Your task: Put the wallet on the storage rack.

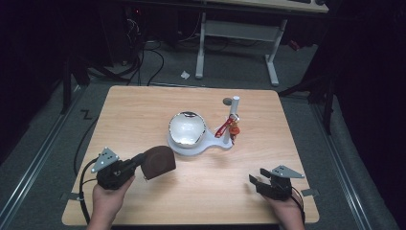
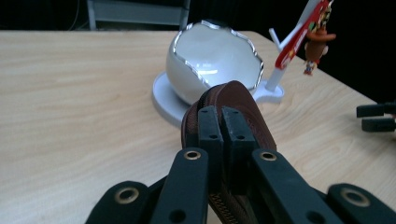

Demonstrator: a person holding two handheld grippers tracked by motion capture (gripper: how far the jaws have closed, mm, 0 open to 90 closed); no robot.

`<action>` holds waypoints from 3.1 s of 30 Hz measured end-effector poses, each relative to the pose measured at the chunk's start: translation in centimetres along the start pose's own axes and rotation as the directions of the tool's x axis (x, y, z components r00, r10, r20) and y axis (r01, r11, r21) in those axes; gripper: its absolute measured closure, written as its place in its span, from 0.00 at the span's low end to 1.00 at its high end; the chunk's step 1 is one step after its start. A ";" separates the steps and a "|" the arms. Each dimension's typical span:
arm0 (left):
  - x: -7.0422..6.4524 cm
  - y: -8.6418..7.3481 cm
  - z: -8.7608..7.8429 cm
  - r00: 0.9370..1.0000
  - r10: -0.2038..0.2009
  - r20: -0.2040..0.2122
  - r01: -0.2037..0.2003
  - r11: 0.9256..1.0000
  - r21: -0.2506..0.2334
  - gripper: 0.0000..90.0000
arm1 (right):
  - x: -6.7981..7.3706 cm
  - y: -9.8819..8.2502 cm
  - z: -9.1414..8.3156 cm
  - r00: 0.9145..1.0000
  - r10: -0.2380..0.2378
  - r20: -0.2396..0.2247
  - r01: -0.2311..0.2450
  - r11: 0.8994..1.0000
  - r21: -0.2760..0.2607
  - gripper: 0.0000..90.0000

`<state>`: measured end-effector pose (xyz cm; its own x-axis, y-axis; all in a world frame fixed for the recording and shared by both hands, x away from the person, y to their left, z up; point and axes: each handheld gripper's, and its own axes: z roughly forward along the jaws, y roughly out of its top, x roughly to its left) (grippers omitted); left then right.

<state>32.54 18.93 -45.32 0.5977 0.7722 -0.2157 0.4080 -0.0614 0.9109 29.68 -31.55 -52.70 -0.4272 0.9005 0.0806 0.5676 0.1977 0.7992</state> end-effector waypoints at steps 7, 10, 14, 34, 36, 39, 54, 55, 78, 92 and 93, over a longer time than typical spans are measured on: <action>-0.4 2.2 0.9 1.000 0.018 0.000 -0.018 1.000 -0.022 0.98 | -0.1 0.1 -0.3 1.000 -0.005 0.008 0.005 1.000 -0.011 0.48; -0.5 3.0 1.4 1.000 0.014 0.000 -0.014 1.000 -0.028 0.98 | -0.2 0.1 -0.4 1.000 -0.003 0.012 0.003 1.000 -0.015 0.48; -0.5 4.4 2.8 1.000 0.011 -0.008 -0.011 0.999 -0.030 0.98 | -0.3 0.1 -0.5 1.000 0.001 0.014 -0.001 1.000 -0.018 0.48; 0.9 6.8 7.7 0.996 0.011 -0.089 -0.007 0.999 0.046 0.98 | -0.3 0.1 -0.5 1.000 -0.004 0.008 0.004 1.000 -0.022 0.48; 1.1 6.8 7.9 0.996 0.006 -0.092 -0.001 0.999 0.048 0.98 | -0.3 0.1 -0.6 1.000 -0.001 0.009 0.001 1.000 -0.022 0.49; 1.2 7.0 8.3 0.995 0.007 -0.097 -0.001 0.998 0.056 0.97 | -0.3 0.1 -0.5 1.000 -0.002 0.007 0.002 1.000 -0.020 0.49; 0.8 7.2 10.0 0.993 0.006 -0.117 0.002 0.997 0.072 0.97 | -0.1 0.0 -0.5 1.000 -0.008 0.000 0.008 1.000 -0.014 0.49; 0.6 7.3 10.3 0.993 0.010 -0.117 -0.001 0.997 0.076 0.97 | -0.1 0.0 -0.5 1.000 -0.007 -0.001 0.007 1.000 -0.014 0.49; -0.4 7.1 13.3 0.990 0.003 -0.142 0.009 0.996 0.087 0.95 | 0.3 0.0 -0.1 1.000 -0.021 -0.018 0.021 1.000 -0.003 0.49; -0.6 7.2 13.2 0.994 0.011 -0.107 -0.006 0.999 0.051 0.79 | 0.3 0.0 -0.1 1.000 -0.024 -0.017 0.024 1.000 0.000 0.49; -0.6 7.2 13.2 0.994 0.011 -0.107 -0.006 0.999 0.051 0.78 | 0.3 0.0 -0.1 1.000 -0.023 -0.017 0.023 1.000 0.000 0.49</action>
<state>44.20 9.67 -43.28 0.5250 0.8346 -0.1668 0.4391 -0.0977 0.8931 29.46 -31.37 -52.60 -0.4522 0.8890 0.0723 0.5579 0.2187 0.8006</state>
